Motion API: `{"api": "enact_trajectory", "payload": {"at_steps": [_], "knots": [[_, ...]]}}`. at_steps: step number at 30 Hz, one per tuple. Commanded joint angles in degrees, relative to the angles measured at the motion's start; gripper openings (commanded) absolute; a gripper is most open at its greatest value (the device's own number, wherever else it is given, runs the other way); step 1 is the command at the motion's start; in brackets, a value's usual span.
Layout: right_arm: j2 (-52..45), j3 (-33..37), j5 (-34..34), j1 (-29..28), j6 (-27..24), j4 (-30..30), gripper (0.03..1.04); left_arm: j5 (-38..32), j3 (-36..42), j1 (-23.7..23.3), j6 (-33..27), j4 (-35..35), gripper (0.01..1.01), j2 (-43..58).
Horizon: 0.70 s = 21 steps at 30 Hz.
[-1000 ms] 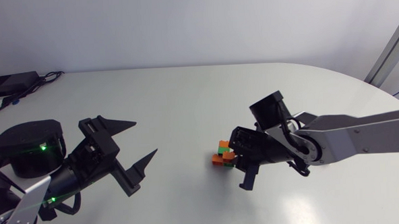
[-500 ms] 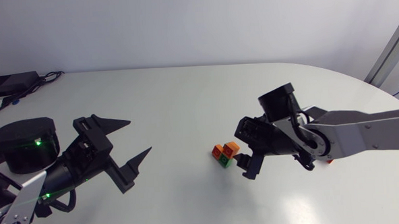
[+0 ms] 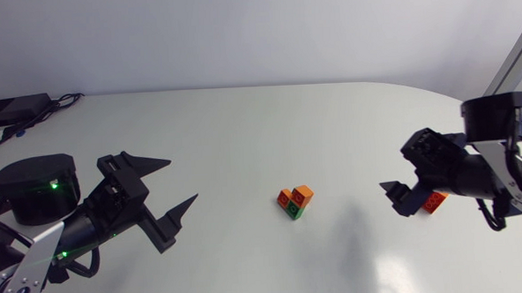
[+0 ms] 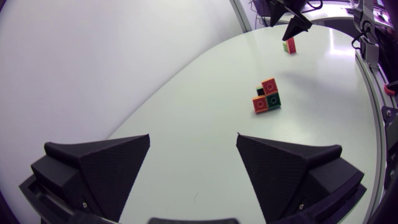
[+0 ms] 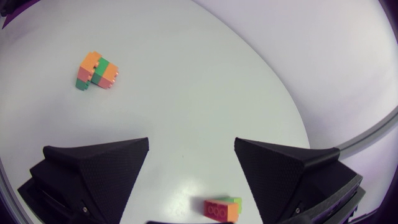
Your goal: Disassemble duplo
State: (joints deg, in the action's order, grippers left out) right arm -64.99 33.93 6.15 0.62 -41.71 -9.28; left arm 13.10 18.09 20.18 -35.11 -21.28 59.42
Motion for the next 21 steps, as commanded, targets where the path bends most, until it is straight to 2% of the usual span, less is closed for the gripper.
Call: {"api": "enact_trajectory", "payload": {"at_steps": [1, 9, 17, 21], "knots": [[2.5, -3.08, 2.81, -5.81, -3.11, -1.88, 1.0, 0.26, 0.02, -0.41, -1.27, -0.17, 0.982, 0.87], [7.69, -6.07, 11.16, -21.98, -9.79, -3.73, 1.0, 0.26, 0.63, -0.41, -1.01, -1.13, 0.982, 2.19], [11.03, -6.25, 13.8, -24.18, -9.7, -5.05, 1.0, 0.34, 0.46, 1.08, 0.92, -0.52, 0.982, 0.44], [12.52, -3.79, 19.07, -28.75, -11.11, -12.52, 1.0, 0.34, 0.28, 1.79, 0.92, -0.61, 0.982, 0.44]]}}
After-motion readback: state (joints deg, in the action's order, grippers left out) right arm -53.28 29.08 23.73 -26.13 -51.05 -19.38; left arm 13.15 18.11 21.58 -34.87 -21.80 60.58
